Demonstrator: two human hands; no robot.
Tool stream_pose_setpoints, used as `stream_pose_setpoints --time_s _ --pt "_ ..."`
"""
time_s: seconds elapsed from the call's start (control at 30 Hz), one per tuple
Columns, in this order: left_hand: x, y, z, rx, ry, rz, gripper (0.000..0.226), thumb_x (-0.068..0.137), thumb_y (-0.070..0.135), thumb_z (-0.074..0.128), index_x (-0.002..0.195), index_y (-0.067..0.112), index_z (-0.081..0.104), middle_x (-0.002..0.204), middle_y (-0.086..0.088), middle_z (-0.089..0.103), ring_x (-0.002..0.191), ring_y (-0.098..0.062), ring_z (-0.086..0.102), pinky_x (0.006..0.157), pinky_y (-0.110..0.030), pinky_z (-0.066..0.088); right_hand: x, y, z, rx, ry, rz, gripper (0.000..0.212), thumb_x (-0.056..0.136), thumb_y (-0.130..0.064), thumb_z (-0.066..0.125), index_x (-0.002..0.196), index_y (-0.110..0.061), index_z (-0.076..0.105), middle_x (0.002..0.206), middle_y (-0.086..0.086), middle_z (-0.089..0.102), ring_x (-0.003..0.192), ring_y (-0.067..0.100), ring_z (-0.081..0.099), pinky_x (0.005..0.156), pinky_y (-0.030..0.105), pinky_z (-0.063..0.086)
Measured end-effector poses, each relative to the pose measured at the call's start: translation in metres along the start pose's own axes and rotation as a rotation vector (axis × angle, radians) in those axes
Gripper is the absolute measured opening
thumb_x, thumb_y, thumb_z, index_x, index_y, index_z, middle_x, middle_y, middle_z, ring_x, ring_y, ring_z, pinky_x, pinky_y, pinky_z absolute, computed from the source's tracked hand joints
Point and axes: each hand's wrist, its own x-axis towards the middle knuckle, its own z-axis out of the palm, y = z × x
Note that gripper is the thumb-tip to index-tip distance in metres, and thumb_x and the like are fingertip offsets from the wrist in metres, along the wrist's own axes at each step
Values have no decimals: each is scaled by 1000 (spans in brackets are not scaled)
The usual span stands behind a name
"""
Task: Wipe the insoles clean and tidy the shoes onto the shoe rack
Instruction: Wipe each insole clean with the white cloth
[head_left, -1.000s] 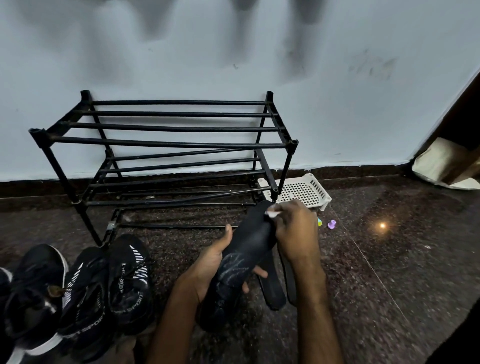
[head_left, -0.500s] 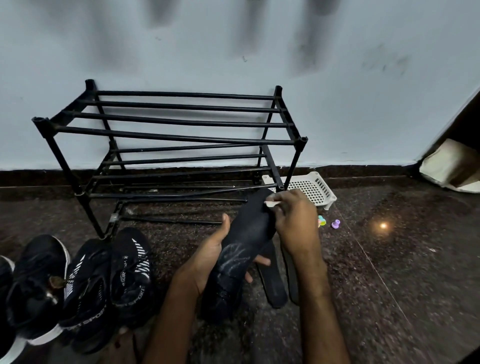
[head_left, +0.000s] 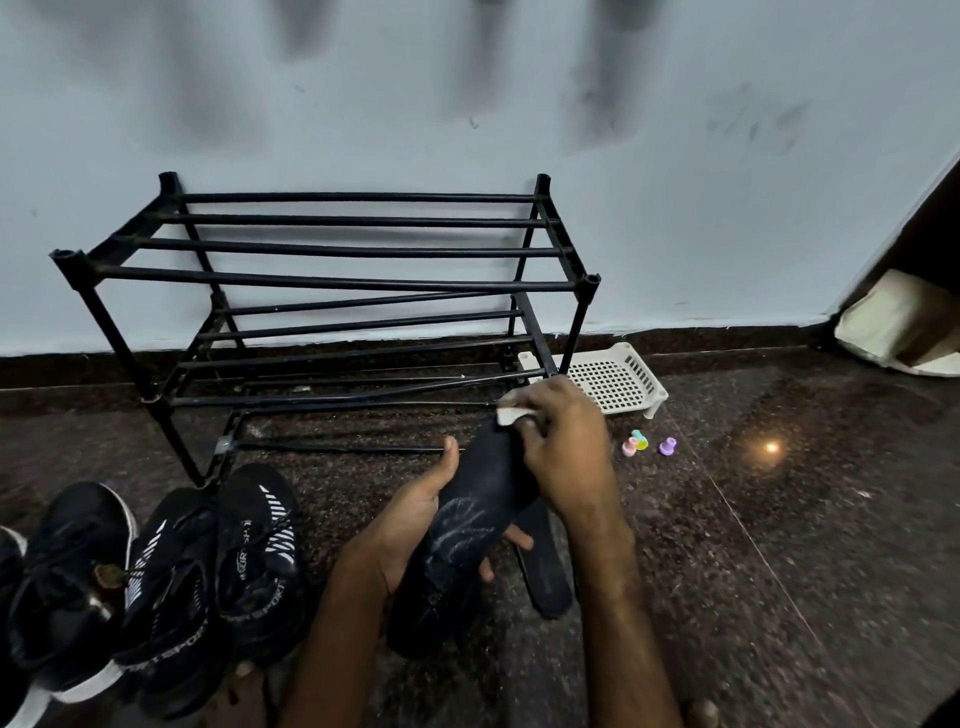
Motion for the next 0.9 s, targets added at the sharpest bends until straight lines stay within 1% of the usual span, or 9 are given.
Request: stream_pose_setpoints --time_s 0.1,0.2,0.27,0.37,0.47,0.57,0.63,0.77,0.9 --pt "-1 -1 0 -15 25 11 79 97 63 24 135 -1 52 103 -30 69 76 -38 72 48 -38 56 -8 -2 9 33 -247 -71 29 78 -11 65 90 -37 70 97 -22 60 97 0 57 107 61 34" --pt "-3 -3 3 9 45 -3 80 98 61 23 132 -4 53 98 -32 69 68 -36 71 45 -35 55 -4 4 2 -129 -159 85 19 88 -18 68 98 -35 69 108 -19 60 101 0 55 117 61 12" --pt "-2 -5 4 36 52 -11 80 99 61 22 130 -4 57 99 -33 68 70 -36 71 46 -36 55 0 12 -4 -220 4 159 18 88 -21 70 102 -33 69 109 -13 61 101 7 58 114 60 22" --pt "-2 -7 -3 48 96 3 77 98 61 25 124 0 64 105 -36 65 79 -39 70 49 -37 57 1 28 -9 -187 162 220 22 83 -12 72 100 -25 73 103 -1 65 96 21 63 100 53 43" --pt "-3 -2 -12 68 149 26 80 95 66 23 123 6 67 109 -38 64 91 -47 64 53 -37 58 -10 37 -8 -104 181 278 23 83 -5 70 103 -16 74 103 6 67 91 20 63 93 28 47" --pt "-2 2 -16 -32 233 115 78 93 65 23 121 6 66 114 -32 66 88 -43 69 50 -37 58 -23 39 4 90 193 281 10 84 -14 74 93 -20 74 92 -2 70 83 12 65 78 20 47" --pt "-1 1 -17 -101 279 171 77 89 66 26 121 7 64 118 -25 67 96 -40 70 53 -40 60 -31 40 16 214 146 355 5 85 -20 74 90 -19 73 84 -10 71 78 5 66 71 12 48" --pt "2 -1 -24 -148 453 216 83 92 69 22 123 5 64 120 -18 68 104 -36 69 67 -42 62 -39 35 29 643 99 505 5 87 -14 72 92 -15 73 81 -4 74 73 8 66 68 25 53" --pt "3 2 -18 -149 556 275 75 92 66 34 119 4 66 108 -23 72 88 -33 73 68 -41 62 -36 22 28 952 -99 542 6 87 -8 70 90 -13 72 81 2 71 71 13 63 64 25 51"
